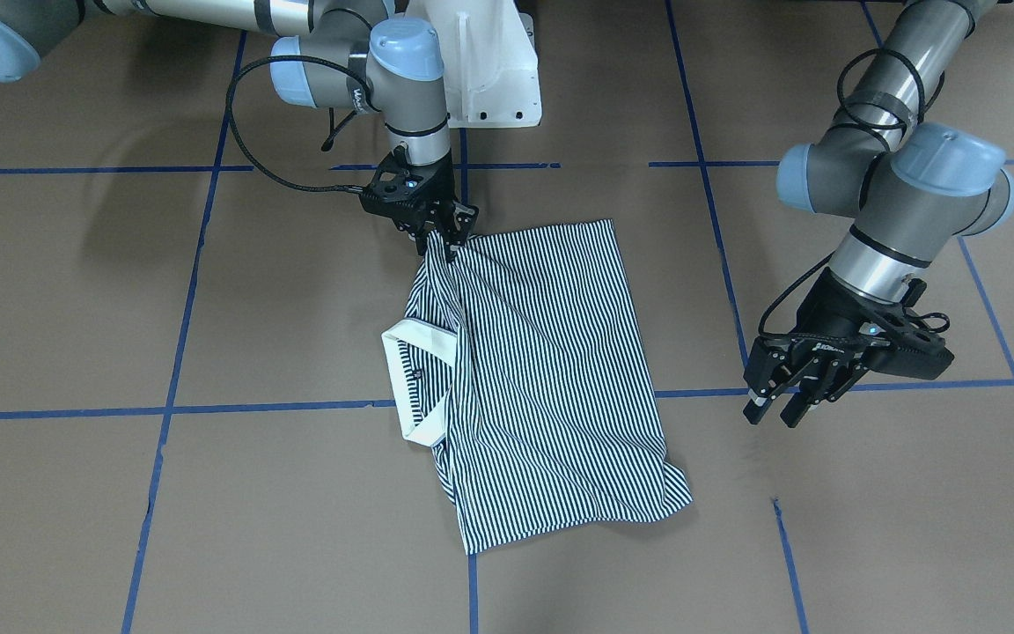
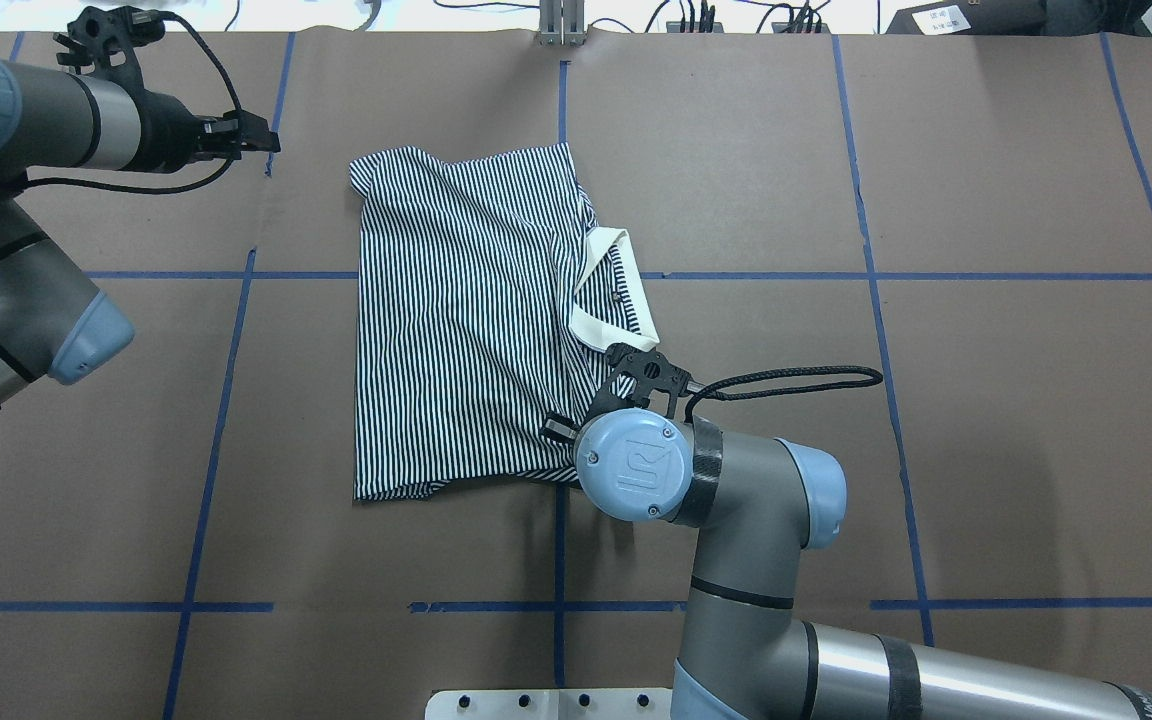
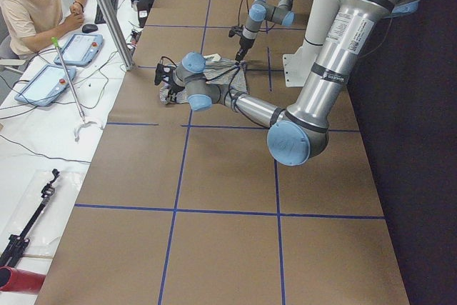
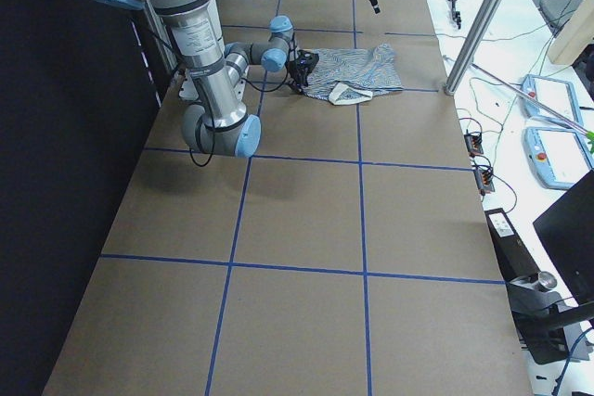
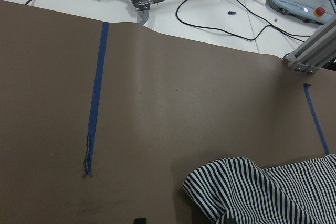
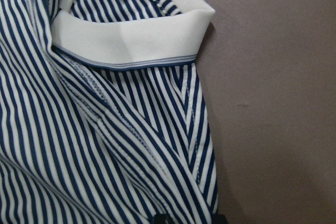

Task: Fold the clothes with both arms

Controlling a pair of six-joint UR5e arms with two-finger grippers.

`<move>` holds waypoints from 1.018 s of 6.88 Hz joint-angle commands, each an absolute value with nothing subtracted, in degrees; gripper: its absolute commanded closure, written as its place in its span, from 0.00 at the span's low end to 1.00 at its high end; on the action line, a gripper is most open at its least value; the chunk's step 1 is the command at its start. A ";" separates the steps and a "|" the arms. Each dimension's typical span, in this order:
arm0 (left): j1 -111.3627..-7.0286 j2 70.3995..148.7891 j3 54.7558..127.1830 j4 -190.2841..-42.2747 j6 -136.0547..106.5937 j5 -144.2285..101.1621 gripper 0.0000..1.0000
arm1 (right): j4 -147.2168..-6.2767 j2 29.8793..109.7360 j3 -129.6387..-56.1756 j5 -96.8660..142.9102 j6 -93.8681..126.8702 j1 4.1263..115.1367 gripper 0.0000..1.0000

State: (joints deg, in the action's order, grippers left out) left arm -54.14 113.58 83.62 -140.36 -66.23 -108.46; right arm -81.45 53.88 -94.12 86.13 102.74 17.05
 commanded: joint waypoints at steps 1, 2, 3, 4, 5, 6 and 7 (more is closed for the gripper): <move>-54.14 113.55 83.58 -140.36 -66.27 -108.46 0.42 | -81.39 53.44 -93.52 86.13 102.83 17.05 0.68; -54.14 113.55 83.67 -140.36 -66.27 -108.46 0.42 | -81.39 53.35 -93.60 86.48 102.75 17.05 1.00; -54.14 113.55 83.67 -140.36 -66.27 -108.46 0.42 | -81.56 53.18 -93.69 88.92 102.22 17.66 1.00; -54.14 113.55 83.67 -140.36 -66.27 -108.46 0.42 | -81.65 53.17 -94.04 90.69 101.69 18.19 1.00; -54.14 113.55 83.58 -140.36 -66.27 -108.46 0.42 | -81.65 53.26 -94.04 91.40 100.56 18.63 1.00; -54.14 113.55 83.67 -140.36 -66.36 -108.46 0.42 | -81.74 53.17 -94.91 91.67 100.37 18.89 1.00; -54.05 113.64 84.11 -140.27 -66.97 -108.46 0.42 | -81.83 53.61 -95.53 92.37 100.37 19.42 1.00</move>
State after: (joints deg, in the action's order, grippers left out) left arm -54.11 113.57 83.77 -140.34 -66.49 -108.46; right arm -81.73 53.30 -94.80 91.62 100.57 18.88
